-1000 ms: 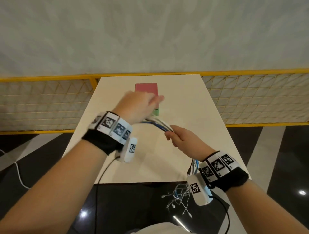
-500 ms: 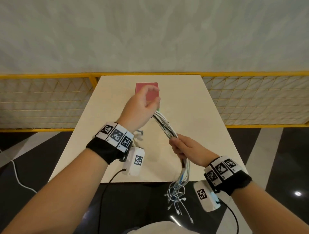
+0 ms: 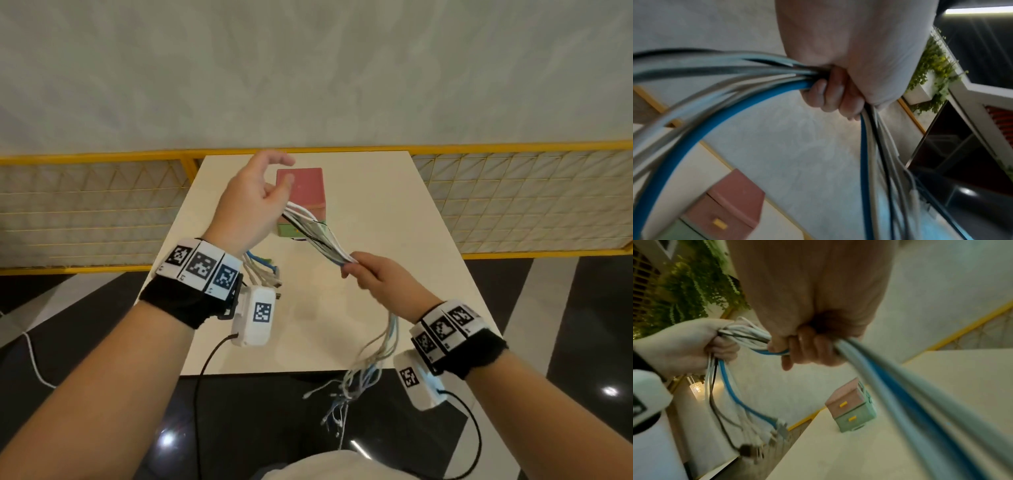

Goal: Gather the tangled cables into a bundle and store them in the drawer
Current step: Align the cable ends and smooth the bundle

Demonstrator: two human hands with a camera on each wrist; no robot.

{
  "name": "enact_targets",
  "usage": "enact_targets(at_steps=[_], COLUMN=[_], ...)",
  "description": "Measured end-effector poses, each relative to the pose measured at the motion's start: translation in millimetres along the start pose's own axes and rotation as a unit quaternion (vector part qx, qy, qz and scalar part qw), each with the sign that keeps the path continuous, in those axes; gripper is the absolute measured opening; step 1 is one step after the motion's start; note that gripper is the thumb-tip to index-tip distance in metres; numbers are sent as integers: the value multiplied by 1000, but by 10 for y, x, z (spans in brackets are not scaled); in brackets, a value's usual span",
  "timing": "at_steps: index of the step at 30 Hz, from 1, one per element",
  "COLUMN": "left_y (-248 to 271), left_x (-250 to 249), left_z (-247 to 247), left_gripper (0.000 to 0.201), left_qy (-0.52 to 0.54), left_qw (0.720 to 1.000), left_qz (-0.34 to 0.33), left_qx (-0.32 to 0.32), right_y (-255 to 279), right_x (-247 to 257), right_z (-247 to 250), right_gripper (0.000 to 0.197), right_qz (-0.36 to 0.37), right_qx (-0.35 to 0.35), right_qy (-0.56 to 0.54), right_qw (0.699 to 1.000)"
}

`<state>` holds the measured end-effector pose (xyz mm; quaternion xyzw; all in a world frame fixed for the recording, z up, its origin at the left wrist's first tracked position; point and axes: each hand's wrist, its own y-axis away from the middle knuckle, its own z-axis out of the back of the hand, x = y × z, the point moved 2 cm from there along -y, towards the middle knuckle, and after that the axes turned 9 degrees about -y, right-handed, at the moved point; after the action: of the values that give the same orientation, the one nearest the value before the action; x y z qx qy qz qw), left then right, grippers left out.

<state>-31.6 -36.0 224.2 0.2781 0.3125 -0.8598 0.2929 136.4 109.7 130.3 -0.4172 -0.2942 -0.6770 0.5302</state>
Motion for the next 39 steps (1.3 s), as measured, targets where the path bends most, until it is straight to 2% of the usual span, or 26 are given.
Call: enact_targets(at_steps=[2, 4, 7, 10, 12, 14, 16, 19, 22, 25, 27, 29, 31, 34, 36, 37, 38, 39], left_y=[-17, -20, 25, 99, 129, 117, 118, 123, 120, 126, 132, 135, 133, 123, 122, 123, 119, 110], left_x=[127, 218, 108, -184, -298, -297, -256, -248, -210, -173, -193, -235, -257, -304, -336, -342, -328, -301], left_z=[21, 33, -77, -363, -501, -530, -519, -505, -511, -495, -449, -393, -346, -256, -183, -141, -110, -83], left_gripper=[19, 31, 52, 59, 60, 56, 44, 33, 44, 50, 42, 28, 20, 15, 14, 15, 15, 16], left_qy=[-68, -129, -176, -129, -48, -7, -11, -36, -71, -75, -66, -72, -73, -19, 14, 18, 14, 3], left_qw=[995, 979, 961, 965, 967, 969, 972, 974, 977, 982, 987, 989, 990, 994, 995, 995, 996, 996], left_qz=[30, 66, 57, 3, 15, 23, -1, -47, -75, -84, -90, -101, -108, -103, -96, -92, -85, -74], left_qx=[61, 146, 203, 230, 251, 247, 236, 219, 189, 153, 114, 76, 54, 25, 13, 16, 24, 42], right_y=[-50, -77, -150, -246, -283, -283, -236, -160, -116, -91, -90, -106, -127, -126, -134, -153, -174, -201], right_x=[55, 134, 338, 602, 712, 726, 692, 617, 611, 613, 607, 596, 590, 620, 647, 669, 704, 734], right_z=[109, 197, 177, 45, 23, 50, 59, 39, 17, 14, 8, 2, -11, -83, -137, -139, -118, -72], right_gripper=[22, 23, 21, 18, 20, 19, 18, 13, 16, 24, 24, 25, 30, 41, 39, 37, 35, 31], right_qz=[18, 23, 57, 105, 109, 95, 47, -2, -36, -63, -77, -93, -115, -118, -105, -85, -48, 3], right_qx=[-23, -30, -24, -17, -13, 10, 53, 103, 137, 139, 137, 144, 164, 217, 209, 175, 126, 77], right_qy=[84, 118, 140, 170, 161, 71, -72, -242, -351, -440, -473, -476, -455, -392, -357, -306, -207, -61], right_qw=[996, 992, 988, 980, 981, 993, 995, 965, 926, 885, 867, 863, 867, 886, 904, 932, 969, 995])
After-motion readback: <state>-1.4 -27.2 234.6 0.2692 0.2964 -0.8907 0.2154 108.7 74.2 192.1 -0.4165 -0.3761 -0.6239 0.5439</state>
